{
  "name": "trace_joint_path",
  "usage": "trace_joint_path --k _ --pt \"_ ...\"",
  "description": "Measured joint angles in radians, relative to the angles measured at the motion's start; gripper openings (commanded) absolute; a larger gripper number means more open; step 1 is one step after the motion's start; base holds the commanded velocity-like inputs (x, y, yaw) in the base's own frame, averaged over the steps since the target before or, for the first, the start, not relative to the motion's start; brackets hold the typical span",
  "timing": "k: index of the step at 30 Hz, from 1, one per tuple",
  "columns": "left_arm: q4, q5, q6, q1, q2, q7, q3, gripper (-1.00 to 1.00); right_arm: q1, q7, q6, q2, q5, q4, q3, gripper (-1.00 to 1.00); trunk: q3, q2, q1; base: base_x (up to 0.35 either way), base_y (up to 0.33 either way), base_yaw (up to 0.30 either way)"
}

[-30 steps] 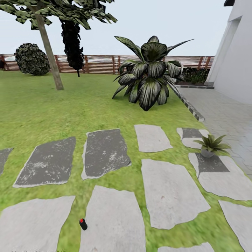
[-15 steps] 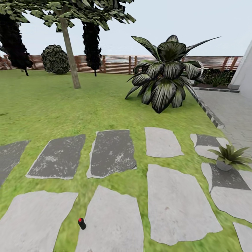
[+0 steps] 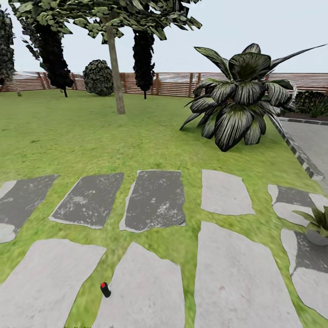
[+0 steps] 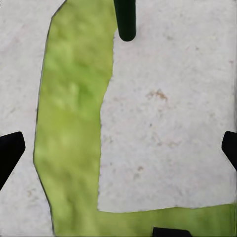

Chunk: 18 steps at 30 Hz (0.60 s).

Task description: Pick up the pesticide atomizer in the garden and spray insectifuge to fully cover both potted plants in the garden.

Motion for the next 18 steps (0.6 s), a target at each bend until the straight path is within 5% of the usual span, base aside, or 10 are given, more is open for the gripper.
trace_joint_path --k 18 --pt "0.000 0.000 0.000 0.000 0.000 0.000 0.001 1.00 0.000 0.000 0.000 0.000 0.000 0.000 0.000 1.00 0.000 0.000 0.000 0.029 -0.277 0.278"
